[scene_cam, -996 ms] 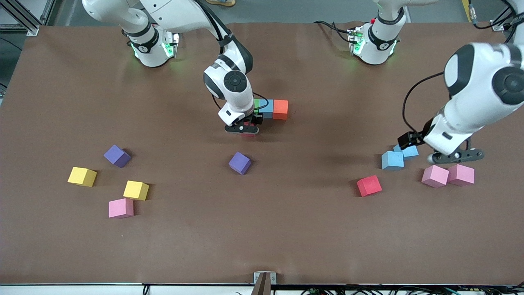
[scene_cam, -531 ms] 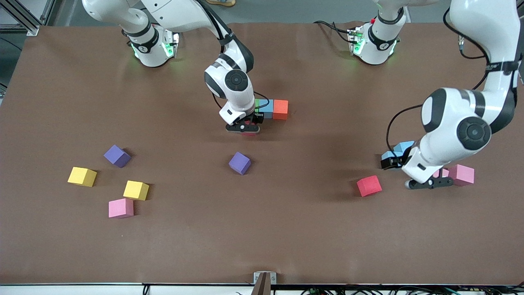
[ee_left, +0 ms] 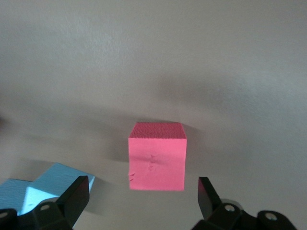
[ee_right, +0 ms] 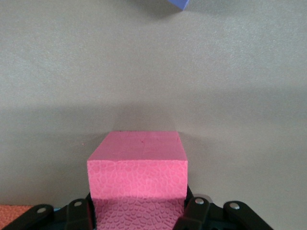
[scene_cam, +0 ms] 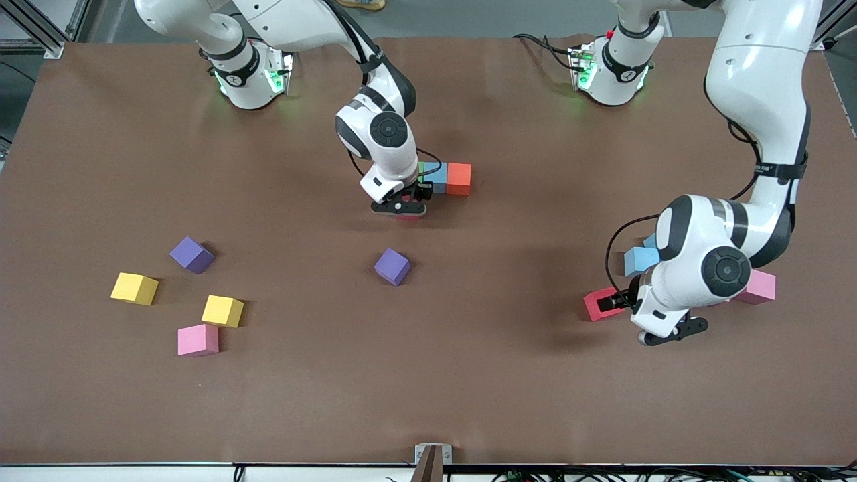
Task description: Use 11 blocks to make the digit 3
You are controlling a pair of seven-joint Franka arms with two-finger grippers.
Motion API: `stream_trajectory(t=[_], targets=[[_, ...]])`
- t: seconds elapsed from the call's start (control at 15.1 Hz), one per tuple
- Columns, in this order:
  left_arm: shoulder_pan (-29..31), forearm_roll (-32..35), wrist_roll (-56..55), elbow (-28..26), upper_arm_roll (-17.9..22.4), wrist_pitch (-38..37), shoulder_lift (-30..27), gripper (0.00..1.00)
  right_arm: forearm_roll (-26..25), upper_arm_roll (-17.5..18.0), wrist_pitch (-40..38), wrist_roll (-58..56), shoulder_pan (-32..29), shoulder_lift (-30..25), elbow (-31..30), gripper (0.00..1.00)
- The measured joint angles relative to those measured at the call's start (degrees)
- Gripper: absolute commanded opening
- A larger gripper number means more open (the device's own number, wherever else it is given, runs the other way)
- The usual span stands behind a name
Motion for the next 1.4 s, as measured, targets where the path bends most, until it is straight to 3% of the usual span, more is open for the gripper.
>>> stream_trajectory(t=[0.13,0.27,0.47,0.8,1.06,1.4], targets=[[-0.88,0.0,-1.46,0.25,-0.02,0.18,1.01,1.0,0.0,0.01,-0.01,0.0,0.04,0.0,0.0,0.5],[-1.6,0.0,-1.91,0.43,-0.01,0.31,1.36,1.0,0.0,0.03,-0.01,0.01,0.04,0.0,0.0,0.76],[-1.71,0.0,-1.97,0.61,0.12,0.72,1.69,1.0,0.04,0.09,-0.05,0.13,0.05,0.11,-0.06,0.98],[-1.45,0.0,-1.97,0.76,0.48,3.02,2.97,1.0,0.05,0.02,-0.42,0.33,-0.88,1.02,0.56,1.0],[-1.2,0.38,-1.96,0.93,0.67,4.02,3.59,1.0,0.05,0.0,-6.95,0.33,-2.34,0.57,3.9,1.0],[-1.19,2.52,-1.97,0.97,0.78,4.9,4.28,1.0,2.39,0.19,-9.28,0.35,-3.1,-1.99,4.69,1.0]])
